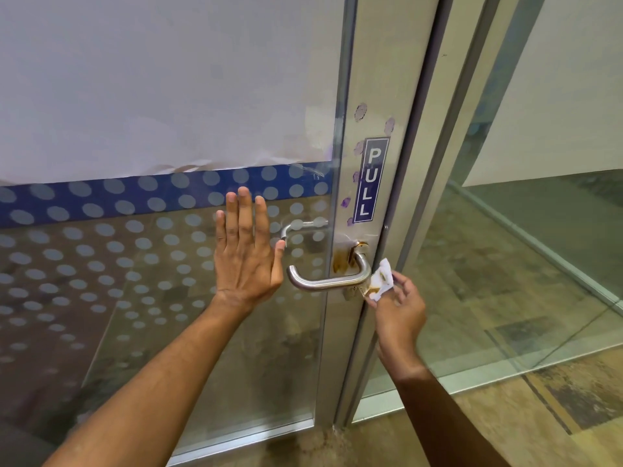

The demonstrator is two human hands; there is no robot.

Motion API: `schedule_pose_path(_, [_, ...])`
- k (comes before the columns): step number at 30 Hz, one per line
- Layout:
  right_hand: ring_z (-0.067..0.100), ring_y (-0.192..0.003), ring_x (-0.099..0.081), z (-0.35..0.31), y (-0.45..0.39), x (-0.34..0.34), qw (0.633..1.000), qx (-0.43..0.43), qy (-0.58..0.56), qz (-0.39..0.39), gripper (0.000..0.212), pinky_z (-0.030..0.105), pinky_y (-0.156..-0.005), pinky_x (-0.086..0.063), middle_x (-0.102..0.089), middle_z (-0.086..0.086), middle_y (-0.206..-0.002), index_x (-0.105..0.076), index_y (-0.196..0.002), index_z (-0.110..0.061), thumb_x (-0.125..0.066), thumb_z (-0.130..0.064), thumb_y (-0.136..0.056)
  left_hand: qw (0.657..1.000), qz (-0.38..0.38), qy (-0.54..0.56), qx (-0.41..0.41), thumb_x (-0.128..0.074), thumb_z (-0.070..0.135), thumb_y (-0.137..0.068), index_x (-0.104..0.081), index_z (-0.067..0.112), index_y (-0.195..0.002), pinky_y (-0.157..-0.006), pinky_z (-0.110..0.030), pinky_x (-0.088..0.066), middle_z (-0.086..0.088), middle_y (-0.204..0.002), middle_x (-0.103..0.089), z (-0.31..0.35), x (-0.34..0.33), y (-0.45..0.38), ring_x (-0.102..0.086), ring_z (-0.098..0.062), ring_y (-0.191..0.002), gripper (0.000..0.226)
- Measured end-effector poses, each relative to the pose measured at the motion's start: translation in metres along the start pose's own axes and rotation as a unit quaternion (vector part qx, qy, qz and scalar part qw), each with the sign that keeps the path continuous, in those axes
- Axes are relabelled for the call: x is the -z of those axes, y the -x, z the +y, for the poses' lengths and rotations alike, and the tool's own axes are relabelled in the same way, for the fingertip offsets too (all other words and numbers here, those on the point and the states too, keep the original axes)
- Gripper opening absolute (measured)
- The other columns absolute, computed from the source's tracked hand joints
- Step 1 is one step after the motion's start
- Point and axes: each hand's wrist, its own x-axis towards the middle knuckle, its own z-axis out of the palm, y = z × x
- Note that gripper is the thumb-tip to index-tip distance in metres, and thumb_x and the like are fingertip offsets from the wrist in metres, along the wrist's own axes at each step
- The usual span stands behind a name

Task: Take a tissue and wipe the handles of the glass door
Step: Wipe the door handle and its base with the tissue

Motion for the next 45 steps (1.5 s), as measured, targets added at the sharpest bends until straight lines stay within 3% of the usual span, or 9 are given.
schedule_pose_path(4, [0.004, -0.089, -0.065, -0.005, -0.006, 0.0, 0.975, 0.189, 0.119, -0.013, 0.032, 0.006, -0.078, -0.047, -0.068, -0.006, -0.098, -0.071, -0.112, -0.014, -0.055, 0.002, -0.09, 1.0, 0.0, -0.004, -0.014, -0.051, 0.033, -0.089, 0.0, 0.001, -0.154, -0.123, -0.04, 0.011, -0.017, -0.162, 0.006, 0.003, 0.001, -0.003, 0.022, -0.021, -0.15, 0.089])
schedule_pose_path(8, [0.011, -0.09, -0.062, -0.001, -0.013, -0.004, 0.923, 0.33, 0.195, -0.045, 0.035, 0.003, -0.08, -0.043, -0.068, 0.003, -0.101, -0.07, -0.115, -0.005, -0.061, 0.009, -0.084, 0.999, -0.012, -0.024, -0.031, -0.049, 0.034, -0.092, 0.021, 0.01, -0.153, -0.122, -0.039, 0.013, -0.006, -0.159, 0.033, -0.001, -0.002, -0.003, 0.025, -0.022, -0.149, 0.096])
schedule_pose_path(15, [0.017, -0.081, -0.063, 0.007, -0.029, -0.011, 0.889, 0.393, 0.224, -0.068, 0.046, 0.013, -0.077, -0.048, -0.069, 0.006, -0.092, -0.07, -0.115, -0.007, -0.057, 0.018, -0.079, 0.999, -0.003, -0.034, -0.031, -0.046, 0.037, -0.093, 0.022, 0.009, -0.153, -0.122, -0.04, 0.015, -0.007, -0.158, 0.035, -0.002, -0.008, -0.002, 0.026, -0.023, -0.149, 0.095])
schedule_pose_path(19, [0.007, -0.081, -0.065, 0.009, -0.02, -0.018, 0.946, 0.282, 0.155, -0.048, 0.04, 0.01, -0.074, -0.048, -0.069, -0.005, -0.09, -0.072, -0.11, -0.014, -0.058, 0.011, -0.083, 0.999, -0.002, -0.032, -0.031, -0.04, 0.039, -0.094, 0.023, 0.01, -0.152, -0.121, -0.04, 0.015, -0.006, -0.157, 0.037, -0.001, -0.009, -0.002, 0.027, -0.022, -0.148, 0.091])
schedule_pose_path(23, [0.006, -0.082, -0.07, 0.003, -0.013, -0.03, 0.996, -0.012, -0.073, -0.046, 0.032, 0.018, -0.076, -0.055, -0.074, -0.002, -0.094, -0.071, -0.109, -0.011, -0.055, 0.009, -0.09, 0.999, -0.009, -0.028, -0.025, -0.039, 0.04, -0.094, 0.025, 0.01, -0.152, -0.121, -0.039, 0.017, -0.005, -0.156, 0.038, -0.001, -0.009, -0.003, 0.028, -0.021, -0.148, 0.091])
schedule_pose_path(27, [0.016, -0.071, -0.064, -0.009, -0.009, -0.032, 0.943, -0.207, -0.254, -0.056, 0.038, 0.026, -0.065, -0.051, -0.07, 0.007, -0.084, -0.069, -0.097, -0.007, -0.04, 0.015, -0.091, 0.999, -0.011, -0.028, -0.022, -0.042, 0.039, -0.093, 0.026, 0.01, -0.151, -0.121, -0.039, 0.016, -0.005, -0.156, 0.039, 0.0, -0.009, -0.003, 0.029, -0.021, -0.147, 0.094])
schedule_pose_path(34, [0.026, -0.092, -0.066, -0.022, -0.005, -0.032, 0.814, -0.377, -0.44, -0.045, 0.029, 0.039, -0.089, -0.053, -0.067, 0.017, -0.102, -0.062, -0.105, 0.003, -0.038, 0.013, -0.092, 0.999, -0.015, -0.026, -0.02, -0.047, 0.037, -0.092, 0.027, 0.012, -0.151, -0.121, -0.038, 0.017, -0.004, -0.155, 0.04, 0.001, -0.006, -0.004, 0.03, -0.02, -0.147, 0.099])
schedule_pose_path(39, [0.009, -0.061, -0.067, -0.018, -0.009, -0.034, 0.937, -0.229, -0.265, -0.003, 0.028, 0.02, -0.055, -0.054, -0.074, 0.001, -0.074, -0.069, -0.101, -0.005, -0.049, 0.012, -0.089, 0.999, -0.024, -0.027, -0.021, -0.046, 0.038, -0.092, 0.027, 0.011, -0.151, -0.121, -0.038, 0.018, -0.005, -0.155, 0.04, -0.001, -0.006, -0.003, 0.03, -0.021, -0.147, 0.098])
schedule_pose_path(45, [-0.003, -0.09, -0.063, -0.016, -0.014, -0.028, 0.986, 0.14, 0.088, -0.017, 0.029, 0.006, -0.082, -0.047, -0.069, -0.005, -0.103, -0.068, -0.118, -0.009, -0.06, -0.002, -0.09, 0.999, -0.022, -0.022, -0.024, -0.046, 0.038, -0.093, 0.026, 0.011, -0.151, -0.121, -0.038, 0.016, -0.006, -0.156, 0.039, -0.001, -0.005, -0.003, 0.029, -0.021, -0.147, 0.096])
